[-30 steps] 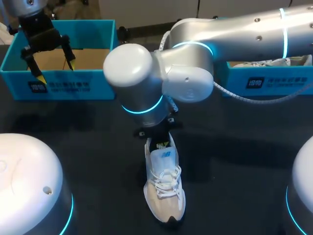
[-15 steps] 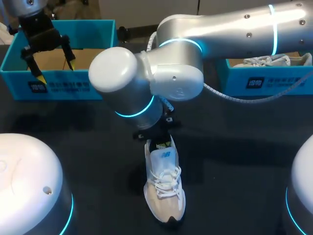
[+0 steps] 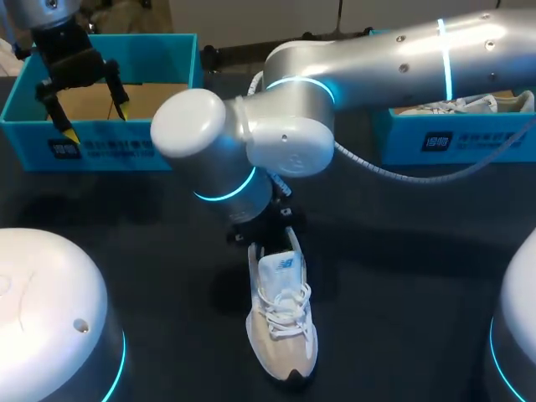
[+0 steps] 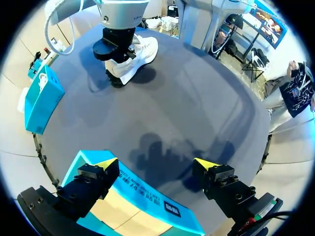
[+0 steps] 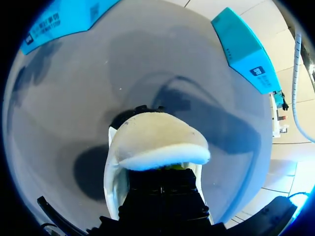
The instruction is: Take the shoe out of the shoebox, open the shoe tongue, remove and reinsert the insole, then place the shoe into the shoebox
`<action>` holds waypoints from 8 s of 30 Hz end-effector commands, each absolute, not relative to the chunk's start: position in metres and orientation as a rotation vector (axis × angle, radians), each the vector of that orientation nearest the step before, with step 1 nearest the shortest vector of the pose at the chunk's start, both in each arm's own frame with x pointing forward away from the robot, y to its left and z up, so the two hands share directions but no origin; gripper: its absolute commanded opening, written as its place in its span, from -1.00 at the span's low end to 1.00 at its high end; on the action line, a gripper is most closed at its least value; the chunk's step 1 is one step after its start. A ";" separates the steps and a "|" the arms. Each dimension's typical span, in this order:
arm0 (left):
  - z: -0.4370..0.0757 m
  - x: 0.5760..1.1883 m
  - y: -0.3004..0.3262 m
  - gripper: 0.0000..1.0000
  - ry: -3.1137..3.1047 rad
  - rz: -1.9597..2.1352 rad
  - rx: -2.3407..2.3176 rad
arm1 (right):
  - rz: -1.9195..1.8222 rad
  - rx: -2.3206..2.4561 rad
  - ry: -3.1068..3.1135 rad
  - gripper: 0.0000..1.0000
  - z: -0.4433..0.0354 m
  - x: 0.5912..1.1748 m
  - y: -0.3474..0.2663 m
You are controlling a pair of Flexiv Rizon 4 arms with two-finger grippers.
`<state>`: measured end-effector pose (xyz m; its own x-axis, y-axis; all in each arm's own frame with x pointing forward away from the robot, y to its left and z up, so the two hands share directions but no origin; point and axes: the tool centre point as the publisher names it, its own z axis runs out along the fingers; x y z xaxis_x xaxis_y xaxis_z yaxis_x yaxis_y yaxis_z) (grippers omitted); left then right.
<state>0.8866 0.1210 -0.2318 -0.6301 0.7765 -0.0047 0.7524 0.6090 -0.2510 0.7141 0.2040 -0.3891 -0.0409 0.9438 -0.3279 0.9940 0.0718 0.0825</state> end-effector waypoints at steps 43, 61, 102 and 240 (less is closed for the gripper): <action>-0.231 0.887 0.121 1.00 -2.722 0.346 -1.299 | -0.158 2.100 1.761 -1.00 -0.382 0.707 0.199; -0.231 0.887 0.121 1.00 -2.722 0.346 -1.299 | -0.246 2.188 1.774 -1.00 -0.406 0.693 0.208; -0.231 0.887 0.121 1.00 -2.722 0.346 -1.299 | -0.125 2.182 2.112 -1.00 -0.360 0.691 0.219; -0.231 0.887 0.121 1.00 -2.722 0.346 -1.299 | -0.166 2.158 2.343 -0.44 -0.345 0.628 0.227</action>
<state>0.8866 0.1210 -0.2318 -0.6300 0.7766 -0.0048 0.7525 0.6089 -0.2510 0.6247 0.2269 -0.3401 -0.0842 0.9957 -0.0396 0.9914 0.0797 -0.1043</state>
